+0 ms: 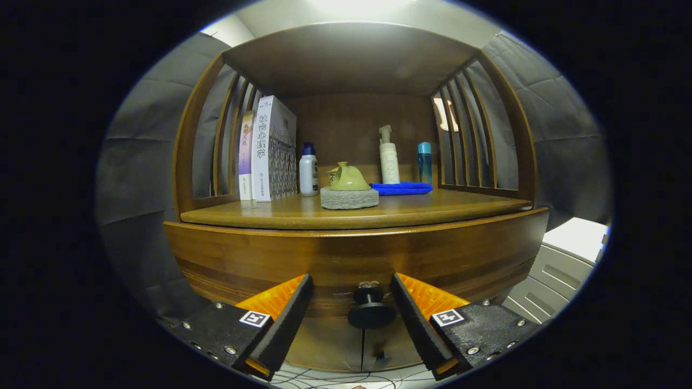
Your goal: Pull open the drawer, take out the items inside it, and place them on the countertop above the cabinet.
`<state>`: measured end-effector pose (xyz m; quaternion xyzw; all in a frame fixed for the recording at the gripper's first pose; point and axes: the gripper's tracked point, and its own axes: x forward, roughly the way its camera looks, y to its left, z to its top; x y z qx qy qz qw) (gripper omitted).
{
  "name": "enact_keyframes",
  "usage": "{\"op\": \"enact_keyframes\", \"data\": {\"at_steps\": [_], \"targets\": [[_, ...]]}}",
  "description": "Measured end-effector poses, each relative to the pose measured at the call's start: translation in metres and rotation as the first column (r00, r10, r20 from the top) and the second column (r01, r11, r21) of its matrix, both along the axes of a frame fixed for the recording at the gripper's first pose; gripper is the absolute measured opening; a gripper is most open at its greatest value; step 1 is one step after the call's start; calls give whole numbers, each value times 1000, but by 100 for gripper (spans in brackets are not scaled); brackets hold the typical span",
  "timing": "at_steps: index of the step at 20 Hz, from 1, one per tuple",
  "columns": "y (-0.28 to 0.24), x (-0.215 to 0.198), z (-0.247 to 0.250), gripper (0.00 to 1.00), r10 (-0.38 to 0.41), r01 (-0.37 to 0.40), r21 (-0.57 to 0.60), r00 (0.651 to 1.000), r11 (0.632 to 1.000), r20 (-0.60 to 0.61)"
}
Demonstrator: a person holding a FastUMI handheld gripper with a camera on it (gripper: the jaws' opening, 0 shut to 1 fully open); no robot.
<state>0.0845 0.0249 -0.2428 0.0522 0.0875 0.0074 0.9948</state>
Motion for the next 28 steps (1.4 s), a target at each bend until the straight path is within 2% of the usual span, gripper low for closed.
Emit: {"op": "enact_keyframes", "data": {"at_steps": [4,10,15,22,24,26,28], "targets": [[1,15,-1,93,0,0,-1,1000,1000,-3],[0,8,12,93,11,-11,34,1000,999,8],[-31,-16,57,93,-24,22,27,998,999,50],[-52,-39,187,93,10,5,-73,980,997,198],[-54,-43,211,92,7,10,-82,979,997,202],[-44,-50,226,92,34,-19,-89,985,996,167],[-45,-60,243,93,25,-4,-138,988,990,153]]}}
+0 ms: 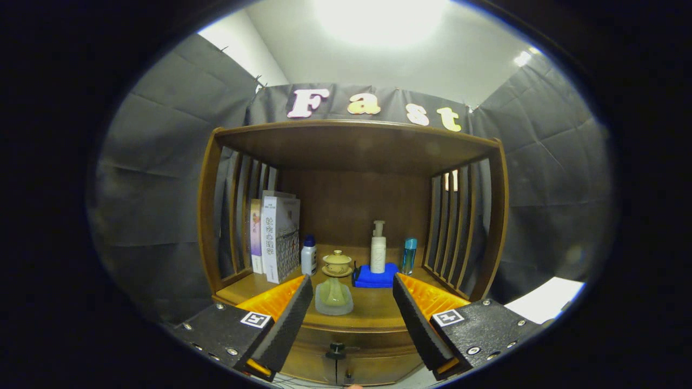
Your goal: Pull open the drawer, take out the items inside it, and place them on the countertop above the cabinet.
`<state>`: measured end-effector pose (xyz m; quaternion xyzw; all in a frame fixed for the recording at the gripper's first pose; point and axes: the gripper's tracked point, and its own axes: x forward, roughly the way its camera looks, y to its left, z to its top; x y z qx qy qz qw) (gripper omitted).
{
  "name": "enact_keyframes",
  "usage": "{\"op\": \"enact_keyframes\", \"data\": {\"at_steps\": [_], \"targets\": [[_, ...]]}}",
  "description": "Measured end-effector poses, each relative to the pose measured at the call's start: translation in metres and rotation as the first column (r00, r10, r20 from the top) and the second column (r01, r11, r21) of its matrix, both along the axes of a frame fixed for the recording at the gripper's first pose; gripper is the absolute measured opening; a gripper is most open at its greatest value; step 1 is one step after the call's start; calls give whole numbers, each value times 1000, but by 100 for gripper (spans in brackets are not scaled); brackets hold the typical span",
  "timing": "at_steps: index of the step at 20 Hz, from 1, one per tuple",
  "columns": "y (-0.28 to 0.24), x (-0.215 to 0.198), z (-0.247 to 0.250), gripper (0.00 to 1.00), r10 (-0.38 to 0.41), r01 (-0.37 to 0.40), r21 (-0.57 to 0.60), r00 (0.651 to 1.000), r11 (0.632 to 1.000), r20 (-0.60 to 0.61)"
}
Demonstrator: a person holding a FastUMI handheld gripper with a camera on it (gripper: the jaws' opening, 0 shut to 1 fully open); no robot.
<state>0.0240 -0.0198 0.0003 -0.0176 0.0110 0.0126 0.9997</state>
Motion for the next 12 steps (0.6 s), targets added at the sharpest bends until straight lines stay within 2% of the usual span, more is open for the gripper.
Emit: {"op": "enact_keyframes", "data": {"at_steps": [4,12], "targets": [[27,-21,28,93,25,-24,-12,999,1000,39],[42,-49,38,94,39,-39,3,999,999,38]]}}
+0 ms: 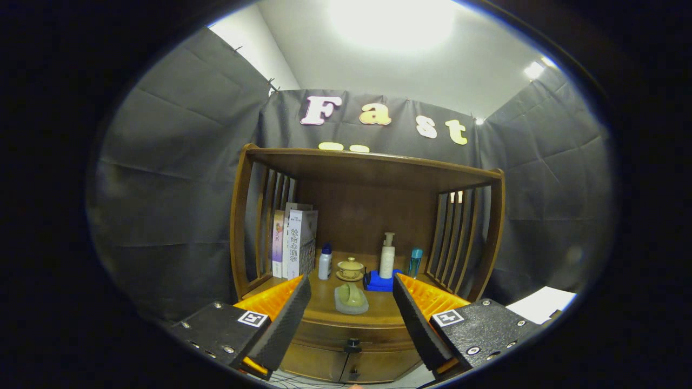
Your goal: Pull open the drawer, take out the items inside it, and place them on the countertop above the cabinet.
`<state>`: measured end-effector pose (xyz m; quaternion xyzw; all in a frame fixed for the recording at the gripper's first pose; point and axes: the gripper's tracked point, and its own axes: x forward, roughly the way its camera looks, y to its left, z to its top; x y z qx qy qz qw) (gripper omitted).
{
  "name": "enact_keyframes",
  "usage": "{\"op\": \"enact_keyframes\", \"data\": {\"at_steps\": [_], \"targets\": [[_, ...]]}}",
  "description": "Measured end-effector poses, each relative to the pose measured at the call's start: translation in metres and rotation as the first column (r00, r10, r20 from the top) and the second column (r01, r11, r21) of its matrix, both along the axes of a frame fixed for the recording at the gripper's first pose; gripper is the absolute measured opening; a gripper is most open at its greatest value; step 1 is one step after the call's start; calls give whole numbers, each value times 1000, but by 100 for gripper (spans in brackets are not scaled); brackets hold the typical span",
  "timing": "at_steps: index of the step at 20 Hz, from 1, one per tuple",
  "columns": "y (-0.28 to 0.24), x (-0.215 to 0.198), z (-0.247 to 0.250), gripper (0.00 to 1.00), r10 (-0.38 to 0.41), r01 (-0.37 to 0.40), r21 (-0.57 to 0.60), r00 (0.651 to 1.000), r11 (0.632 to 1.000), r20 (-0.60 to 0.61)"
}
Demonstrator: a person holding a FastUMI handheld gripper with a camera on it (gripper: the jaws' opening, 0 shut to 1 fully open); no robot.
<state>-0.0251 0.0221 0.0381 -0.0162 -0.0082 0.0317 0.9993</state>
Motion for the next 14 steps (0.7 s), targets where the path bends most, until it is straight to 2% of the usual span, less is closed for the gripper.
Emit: {"op": "enact_keyframes", "data": {"at_steps": [7,14], "targets": [[-24,-17,31,95,-31,26,71,997,997,72],[-57,-11,22,95,-113,113,4,992,994,54]]}}
